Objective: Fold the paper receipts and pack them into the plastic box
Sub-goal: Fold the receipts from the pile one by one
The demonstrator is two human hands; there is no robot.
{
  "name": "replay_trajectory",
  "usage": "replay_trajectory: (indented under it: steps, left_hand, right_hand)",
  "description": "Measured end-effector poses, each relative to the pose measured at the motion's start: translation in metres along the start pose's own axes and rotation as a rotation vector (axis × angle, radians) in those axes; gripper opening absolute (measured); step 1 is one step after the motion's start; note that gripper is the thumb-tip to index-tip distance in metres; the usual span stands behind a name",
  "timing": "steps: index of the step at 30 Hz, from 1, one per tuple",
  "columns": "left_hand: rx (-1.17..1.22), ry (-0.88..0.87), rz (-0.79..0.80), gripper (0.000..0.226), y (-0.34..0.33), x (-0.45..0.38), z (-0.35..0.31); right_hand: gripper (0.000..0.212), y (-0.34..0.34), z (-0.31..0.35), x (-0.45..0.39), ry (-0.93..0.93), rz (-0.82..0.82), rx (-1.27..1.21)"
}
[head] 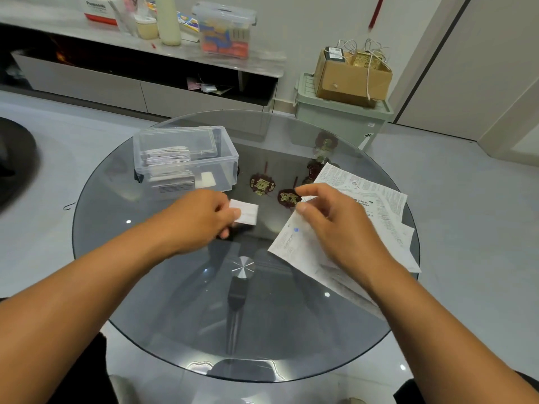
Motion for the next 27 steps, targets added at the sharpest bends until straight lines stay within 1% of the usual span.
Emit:
replay_trajectory:
  steps: [1,3,4,5,6,8,9,11,12,14,17,20,22,25,27]
  left_hand:
    - [-0.126,-0.013,-0.071,0.034,0.005,-0.003,0.006]
    - [-0.399,-0.053,-0.210,0.030,0.014,-0.007,0.015]
    - [-0.517,-0.079,-0.271,0.027,0.017,-0.006,0.017]
    - [-0.586,-0.118,-0.325,0.023,0.018,-0.005,0.017]
    - [-0.605,-0.168,-0.365,0.020,0.016,-0.004,0.016]
    - [-0.560,-0.293,-0.408,0.022,0.009,-0.001,0.012]
    - [-0.528,-0.368,-0.399,0.023,0.002,0.001,0.010]
    - [-0.536,-0.486,-0.326,0.021,-0.016,0.005,0.008]
    - [-0.565,-0.510,-0.295,0.021,-0.024,0.007,0.010]
    - [-0.597,-0.506,-0.271,0.021,-0.033,0.009,0.013]
    - [-0.604,-0.475,-0.315,0.016,-0.028,0.005,0.016]
    - [-0.537,-0.502,-0.370,0.007,-0.022,0.003,0.011]
    - [-0.441,-0.590,-0.362,0.014,-0.021,0.009,0.000]
    - [-0.299,-0.697,-0.316,0.028,-0.022,0.020,-0.016]
    - [-0.233,-0.746,-0.251,0.031,-0.025,0.026,-0.021]
  right_hand:
    - [0.025,0.009,-0.005,-0.006,0.017,-0.018,0.144]
    - [0.038,0.026,-0.017,-0.016,-0.042,0.031,0.388]
    - [0.048,0.034,-0.022,-0.018,-0.108,0.076,0.452]
    - [0.057,0.040,-0.026,-0.019,-0.174,0.109,0.476]
    - [0.064,0.046,-0.029,-0.020,-0.225,0.120,0.487]
    - [0.070,0.055,-0.036,-0.022,-0.264,0.081,0.528]
    - [0.073,0.059,-0.040,-0.024,-0.271,0.054,0.562]
    - [0.080,0.066,-0.045,-0.027,-0.302,0.039,0.625]
    - [0.085,0.067,-0.047,-0.028,-0.326,0.051,0.645]
    - [0.090,0.068,-0.050,-0.029,-0.360,0.085,0.640]
    - [0.088,0.066,-0.049,-0.028,-0.363,0.108,0.576]
    - [0.078,0.057,-0.040,-0.021,-0.283,0.102,0.519]
    - [0.073,0.047,-0.031,-0.016,-0.165,0.087,0.515]
    - [0.069,0.034,-0.020,-0.013,0.014,0.027,0.610]
    - [0.069,0.032,-0.021,-0.014,0.064,0.008,0.670]
Point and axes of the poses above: each hand's wrist, its own x-axis away from the middle knuckle, its own y-axis out of the back of the hand, z = x × y, the point moved 2 cm from there along -x, towards the middle knuckle, and after that the axes turned 12 degrees about -z, right-handed, at the moved point
